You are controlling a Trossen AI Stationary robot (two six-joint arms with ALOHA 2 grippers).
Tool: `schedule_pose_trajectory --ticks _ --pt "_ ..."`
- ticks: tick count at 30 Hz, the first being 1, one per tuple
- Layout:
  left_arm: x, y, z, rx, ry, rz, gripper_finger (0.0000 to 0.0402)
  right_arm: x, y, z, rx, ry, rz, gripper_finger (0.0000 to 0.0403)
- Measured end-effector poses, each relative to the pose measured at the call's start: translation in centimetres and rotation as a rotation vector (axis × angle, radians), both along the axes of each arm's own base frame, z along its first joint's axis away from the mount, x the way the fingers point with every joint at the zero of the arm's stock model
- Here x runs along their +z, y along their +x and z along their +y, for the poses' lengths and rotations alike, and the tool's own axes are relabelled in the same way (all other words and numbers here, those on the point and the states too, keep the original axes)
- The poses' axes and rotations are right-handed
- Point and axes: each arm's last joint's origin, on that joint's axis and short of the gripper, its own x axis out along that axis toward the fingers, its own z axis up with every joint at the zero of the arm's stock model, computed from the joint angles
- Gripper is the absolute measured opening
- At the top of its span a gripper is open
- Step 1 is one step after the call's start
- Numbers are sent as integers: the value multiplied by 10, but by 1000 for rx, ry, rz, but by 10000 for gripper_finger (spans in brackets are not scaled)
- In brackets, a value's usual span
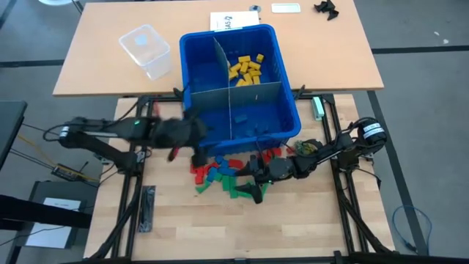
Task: Sort Items/Unsort Items
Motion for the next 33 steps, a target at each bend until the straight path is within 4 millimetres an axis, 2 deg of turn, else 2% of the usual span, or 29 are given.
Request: schedule_pose_trajectory --ticks 5,10,14,23,33 --pt "-32 -28 -21 37 -76 8 249 0 -1 5 25 -33 -4 291" --pt "-71 -26 -25 61 -51 20 245 0 -2 9 42 -53 -6 291" --pt "-89 -23 -22 120 17 44 245 0 -3 10 51 -78 -6 291" --pt "-97 -32 -2 311 189 151 245 -1 -3 10 67 -181 -13 291" --pt "-94 -34 5 320 254 185 245 -1 -3 8 29 -171 -13 291"
